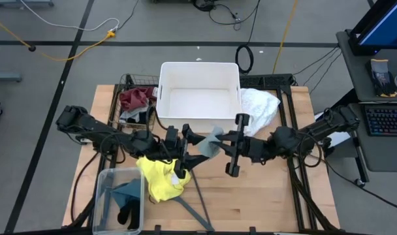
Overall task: Pick & Place Cloths
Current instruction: Put the gray sock into the transparent bin
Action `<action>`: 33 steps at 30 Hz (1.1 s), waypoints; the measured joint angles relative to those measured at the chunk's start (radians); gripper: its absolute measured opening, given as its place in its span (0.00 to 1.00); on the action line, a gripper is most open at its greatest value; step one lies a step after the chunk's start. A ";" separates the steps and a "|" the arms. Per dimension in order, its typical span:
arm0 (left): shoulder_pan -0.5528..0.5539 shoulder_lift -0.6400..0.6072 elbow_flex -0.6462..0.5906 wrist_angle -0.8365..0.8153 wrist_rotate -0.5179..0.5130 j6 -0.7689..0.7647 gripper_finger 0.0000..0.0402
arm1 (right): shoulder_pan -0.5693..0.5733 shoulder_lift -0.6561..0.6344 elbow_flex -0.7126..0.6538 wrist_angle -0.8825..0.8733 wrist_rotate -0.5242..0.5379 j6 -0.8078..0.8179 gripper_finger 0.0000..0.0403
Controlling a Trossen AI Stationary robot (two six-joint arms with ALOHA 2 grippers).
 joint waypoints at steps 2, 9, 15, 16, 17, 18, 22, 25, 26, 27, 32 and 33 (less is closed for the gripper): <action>0.000 0.000 0.000 0.002 0.000 -0.001 0.78 | 0.013 0.000 0.000 0.009 0.040 -0.055 0.01; -0.002 0.000 0.000 0.002 0.001 -0.008 0.78 | 0.043 0.000 0.000 0.051 0.126 -0.217 0.01; -0.014 0.000 0.000 -0.001 0.002 -0.003 0.78 | 0.046 0.000 0.000 0.077 0.146 -0.270 0.01; -0.014 0.000 0.000 -0.001 0.002 -0.003 0.78 | 0.046 0.000 0.000 0.078 0.147 -0.270 0.01; -0.014 0.000 0.000 -0.001 0.002 -0.003 0.78 | 0.046 0.000 0.000 0.079 0.148 -0.269 0.01; -0.014 0.000 0.000 -0.001 0.001 -0.003 0.78 | 0.046 0.000 0.000 0.078 0.146 -0.260 0.01; -0.006 0.000 0.000 -0.002 -0.004 -0.001 0.78 | 0.046 0.006 0.000 0.080 0.144 -0.210 0.01; 0.002 0.000 0.000 -0.002 -0.005 0.000 0.78 | 0.049 0.016 0.000 0.077 0.143 -0.214 0.01; 0.003 0.000 0.000 -0.002 -0.006 0.000 0.78 | 0.051 0.016 0.000 0.073 0.144 -0.216 0.01; 0.003 0.000 0.000 -0.002 -0.009 0.000 0.78 | 0.052 0.016 0.000 0.074 0.145 -0.216 0.01; 0.002 0.000 0.000 -0.002 -0.008 0.000 0.78 | 0.054 0.016 0.000 0.083 0.144 -0.218 0.01; 0.002 0.000 0.000 -0.002 -0.011 0.000 0.78 | 0.054 0.016 0.000 0.089 0.144 -0.218 0.01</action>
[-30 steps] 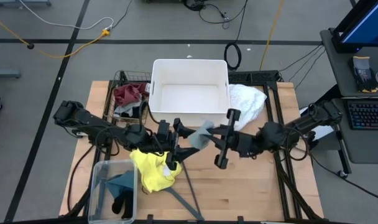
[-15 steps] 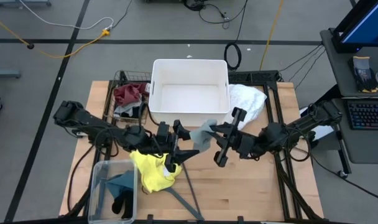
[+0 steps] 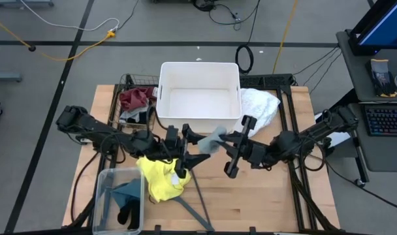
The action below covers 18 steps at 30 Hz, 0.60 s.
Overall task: Pick & Place Cloths
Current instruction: Put the gray sock into the transparent bin
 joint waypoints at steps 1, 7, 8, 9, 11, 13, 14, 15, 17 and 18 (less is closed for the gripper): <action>0.000 0.000 0.000 0.000 -0.014 0.000 0.78 | 0.002 0.000 0.000 0.005 0.000 0.000 0.01; 0.005 0.000 0.000 -0.001 -0.060 0.025 0.78 | 0.003 0.017 0.000 0.016 -0.003 0.070 0.01; 0.007 0.000 0.000 -0.001 -0.062 0.026 0.78 | 0.003 0.025 0.000 0.019 -0.003 0.076 0.01; 0.010 0.000 0.000 -0.001 -0.064 0.026 0.78 | 0.006 0.033 0.000 0.019 -0.006 0.077 0.01; 0.018 0.000 0.000 -0.002 -0.067 0.026 0.78 | 0.010 0.050 0.000 0.026 -0.028 0.078 0.01; 0.022 0.000 0.000 -0.003 -0.067 0.018 0.78 | 0.017 0.068 0.000 0.034 -0.030 0.077 0.01; 0.022 0.000 0.000 -0.011 -0.068 0.014 0.77 | 0.020 0.075 0.000 0.033 -0.029 0.071 0.01; 0.023 0.000 0.000 -0.021 -0.068 0.013 0.75 | 0.024 0.081 0.000 0.032 -0.029 0.063 0.01; 0.022 0.000 0.000 -0.037 -0.068 0.012 0.70 | 0.026 0.084 0.000 0.032 -0.028 0.045 0.01; 0.021 0.000 0.000 -0.042 -0.067 0.011 0.66 | 0.026 0.083 0.000 0.033 -0.028 0.040 0.01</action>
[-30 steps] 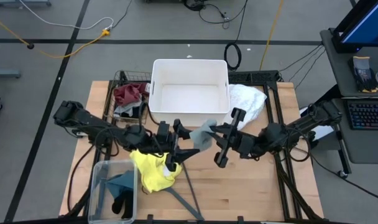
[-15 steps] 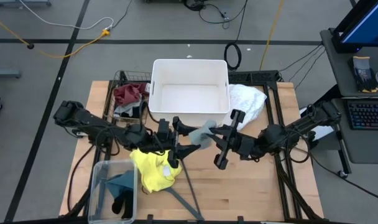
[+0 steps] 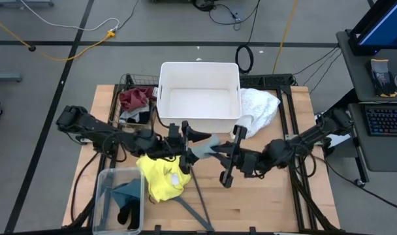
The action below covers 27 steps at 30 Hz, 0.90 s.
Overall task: Pick & Place Cloths
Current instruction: Put the gray sock into the transparent bin
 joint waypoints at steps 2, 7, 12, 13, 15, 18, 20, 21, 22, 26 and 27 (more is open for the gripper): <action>0.000 0.000 0.000 -0.009 0.000 -0.004 0.55 | 0.000 -0.002 0.000 0.005 0.002 -0.001 0.01; 0.001 0.000 0.000 -0.011 0.000 0.001 0.21 | 0.006 -0.001 0.000 0.007 0.002 -0.004 0.02; 0.000 0.000 0.000 -0.011 0.000 -0.001 0.04 | 0.010 -0.001 0.000 -0.003 0.005 -0.021 0.06; -0.004 0.000 0.000 -0.011 0.000 -0.008 0.04 | 0.010 -0.004 0.000 -0.016 0.005 -0.022 0.07; -0.012 -0.002 0.000 -0.017 0.000 -0.019 0.03 | 0.016 -0.016 0.000 -0.064 0.005 -0.022 0.10; -0.034 -0.026 0.000 -0.076 -0.002 -0.045 0.02 | 0.024 -0.035 0.000 -0.139 0.005 -0.022 0.14; -0.054 -0.048 0.000 -0.127 -0.019 -0.092 0.01 | 0.037 -0.051 0.000 -0.208 0.005 -0.022 0.17; -0.065 -0.062 0.000 -0.157 -0.026 -0.116 0.01 | 0.041 -0.057 0.000 -0.238 0.006 -0.022 0.19; -0.076 -0.075 0.000 -0.184 -0.031 -0.146 0.01 | 0.045 -0.063 0.000 -0.263 0.006 -0.022 0.20; -0.121 -0.133 0.000 -0.290 -0.054 -0.332 0.01 | 0.067 -0.088 0.000 -0.347 0.036 -0.022 0.24; -0.135 -0.149 0.000 -0.325 -0.056 -0.387 0.01 | 0.071 -0.093 0.000 -0.361 0.059 -0.022 0.25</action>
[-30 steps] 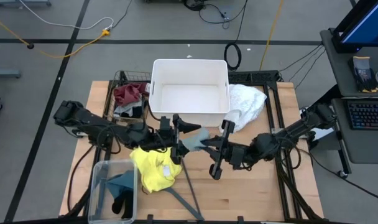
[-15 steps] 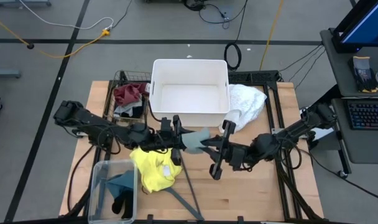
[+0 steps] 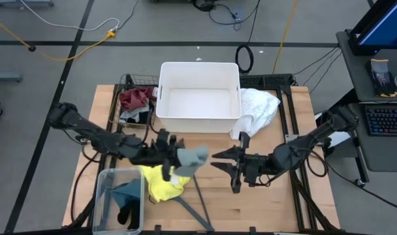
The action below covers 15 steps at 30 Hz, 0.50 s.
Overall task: Pick & Place Cloths
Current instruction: Put the gray sock into the transparent bin
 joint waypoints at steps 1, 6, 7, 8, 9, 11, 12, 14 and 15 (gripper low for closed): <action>-0.014 -0.017 0.000 -0.034 -0.002 -0.055 0.01 | 0.001 -0.004 0.000 -0.015 0.024 0.000 0.26; -0.080 -0.098 0.000 -0.231 -0.010 -0.349 0.01 | -0.002 -0.018 0.000 -0.085 0.170 0.000 0.28; -0.094 -0.111 0.000 -0.274 -0.014 -0.410 0.01 | -0.001 -0.019 0.000 -0.094 0.199 0.000 0.28; -0.105 -0.124 0.000 -0.315 -0.014 -0.475 0.01 | -0.001 -0.020 0.000 -0.100 0.226 0.000 0.28; -0.117 -0.137 0.000 -0.361 -0.013 -0.537 0.00 | -0.001 -0.020 0.000 -0.107 0.252 0.000 0.27; -0.145 -0.162 0.000 -0.443 -0.006 -0.648 0.00 | -0.001 -0.020 0.000 -0.134 0.295 0.000 0.27; -0.160 -0.174 0.000 -0.477 0.005 -0.704 0.00 | -0.001 -0.020 0.000 -0.148 0.313 0.000 0.27; -0.185 -0.195 0.000 -0.528 0.029 -0.800 0.00 | -0.002 -0.020 0.000 -0.178 0.338 0.000 0.28; -0.197 -0.206 0.000 -0.553 0.043 -0.841 0.00 | -0.002 -0.020 0.000 -0.196 0.342 0.002 0.28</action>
